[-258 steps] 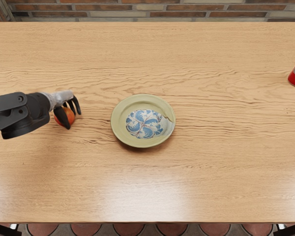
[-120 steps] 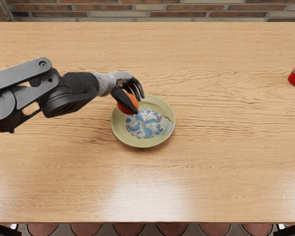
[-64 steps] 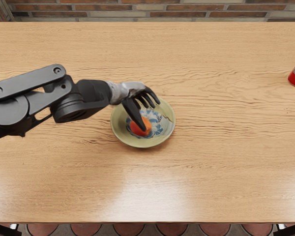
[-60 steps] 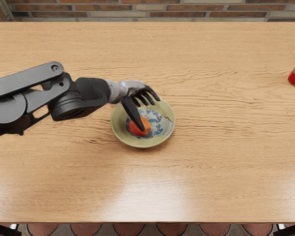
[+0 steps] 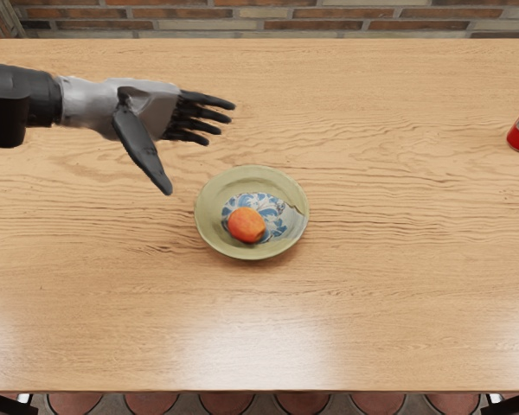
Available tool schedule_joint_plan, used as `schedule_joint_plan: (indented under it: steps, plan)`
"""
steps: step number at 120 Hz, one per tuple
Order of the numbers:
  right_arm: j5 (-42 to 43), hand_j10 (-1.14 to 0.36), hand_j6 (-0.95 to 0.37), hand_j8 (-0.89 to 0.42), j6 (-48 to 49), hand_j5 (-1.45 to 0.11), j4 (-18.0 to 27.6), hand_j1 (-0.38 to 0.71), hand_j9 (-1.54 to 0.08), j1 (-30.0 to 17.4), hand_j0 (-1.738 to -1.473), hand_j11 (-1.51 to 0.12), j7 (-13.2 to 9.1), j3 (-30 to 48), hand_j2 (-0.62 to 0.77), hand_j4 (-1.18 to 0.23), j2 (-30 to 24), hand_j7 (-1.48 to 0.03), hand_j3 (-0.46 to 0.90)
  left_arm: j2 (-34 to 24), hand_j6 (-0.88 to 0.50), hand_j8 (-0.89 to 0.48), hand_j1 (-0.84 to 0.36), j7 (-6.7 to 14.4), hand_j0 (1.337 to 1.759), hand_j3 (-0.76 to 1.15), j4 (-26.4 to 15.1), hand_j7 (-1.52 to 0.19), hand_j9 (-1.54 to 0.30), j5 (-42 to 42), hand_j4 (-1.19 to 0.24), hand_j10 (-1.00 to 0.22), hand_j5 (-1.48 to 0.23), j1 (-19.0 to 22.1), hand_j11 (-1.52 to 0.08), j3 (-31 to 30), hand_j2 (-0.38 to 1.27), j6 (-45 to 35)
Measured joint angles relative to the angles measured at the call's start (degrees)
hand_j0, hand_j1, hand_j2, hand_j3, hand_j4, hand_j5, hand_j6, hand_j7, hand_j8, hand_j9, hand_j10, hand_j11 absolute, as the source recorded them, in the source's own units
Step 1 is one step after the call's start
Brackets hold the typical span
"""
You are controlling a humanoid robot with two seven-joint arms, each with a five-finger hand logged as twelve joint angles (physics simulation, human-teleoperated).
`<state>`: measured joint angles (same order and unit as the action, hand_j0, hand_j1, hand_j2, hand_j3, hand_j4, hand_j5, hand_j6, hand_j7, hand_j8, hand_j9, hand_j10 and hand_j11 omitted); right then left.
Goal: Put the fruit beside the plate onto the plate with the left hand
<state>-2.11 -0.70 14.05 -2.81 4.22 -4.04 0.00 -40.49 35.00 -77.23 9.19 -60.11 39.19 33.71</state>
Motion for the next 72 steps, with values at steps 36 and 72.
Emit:
schedule_joint_plan:
  steps: [36,72]
  plan:
    - [0.0,-0.01,-0.01,-0.01,0.0,-0.01,0.0,-0.34,-0.01,0.0,-1.658,-0.01,0.0,0.0,0.0,-0.01,0.0,-0.01,0.0,-14.5,-0.01,-0.01,0.33,0.0,1.658,0.0,4.5,-0.02,-0.02,-22.8,-0.01,-0.01,-0.02,11.9,-0.02,1.2,0.0,1.3]
    - [0.0,-0.01,-0.01,-0.01,0.0,-0.01,0.0,-0.34,-0.01,0.0,-1.658,-0.01,0.0,0.0,0.0,-0.01,0.0,-0.01,0.0,-16.5,0.0,0.0,0.34,0.0,1.658,0.0,8.9,-0.01,-0.01,-25.9,0.0,0.0,-0.01,11.9,-0.01,0.8,0.0,1.3]
